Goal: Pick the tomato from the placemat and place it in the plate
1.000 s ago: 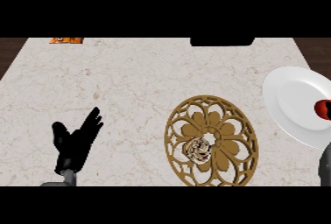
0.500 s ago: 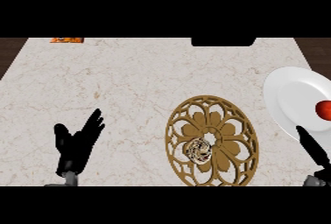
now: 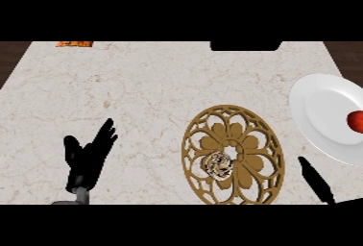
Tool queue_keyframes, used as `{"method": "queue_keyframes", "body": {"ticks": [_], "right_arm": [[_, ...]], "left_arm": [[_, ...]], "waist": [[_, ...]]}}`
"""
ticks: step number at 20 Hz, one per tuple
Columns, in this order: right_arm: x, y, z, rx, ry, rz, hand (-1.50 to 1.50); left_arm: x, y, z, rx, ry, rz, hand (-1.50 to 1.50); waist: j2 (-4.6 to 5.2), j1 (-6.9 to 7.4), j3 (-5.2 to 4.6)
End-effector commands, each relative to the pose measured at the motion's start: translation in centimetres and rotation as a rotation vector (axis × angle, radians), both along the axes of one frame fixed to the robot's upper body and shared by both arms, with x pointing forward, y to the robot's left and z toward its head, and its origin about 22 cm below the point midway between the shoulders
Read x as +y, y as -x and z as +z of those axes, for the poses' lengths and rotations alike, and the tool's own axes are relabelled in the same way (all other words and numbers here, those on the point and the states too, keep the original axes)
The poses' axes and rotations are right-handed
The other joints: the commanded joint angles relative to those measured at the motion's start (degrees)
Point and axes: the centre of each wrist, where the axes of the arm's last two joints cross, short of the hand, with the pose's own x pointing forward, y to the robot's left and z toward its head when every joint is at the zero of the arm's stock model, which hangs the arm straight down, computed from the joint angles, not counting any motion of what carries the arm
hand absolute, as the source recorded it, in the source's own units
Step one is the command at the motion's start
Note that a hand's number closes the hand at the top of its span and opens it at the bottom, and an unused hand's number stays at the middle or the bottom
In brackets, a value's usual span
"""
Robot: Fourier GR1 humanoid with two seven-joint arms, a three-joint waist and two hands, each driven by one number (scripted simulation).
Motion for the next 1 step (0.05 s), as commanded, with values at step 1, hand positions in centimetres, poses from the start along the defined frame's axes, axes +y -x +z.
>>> {"method": "queue_keyframes", "body": {"ticks": [1], "right_arm": [[3.22,1.47,0.21,-0.047,-0.026,-0.061,-1.50]], "left_arm": [[1.30,0.08,1.36,0.014,0.001,-0.010,0.00]], "waist": [[0.14,0.12,-0.15]]}}
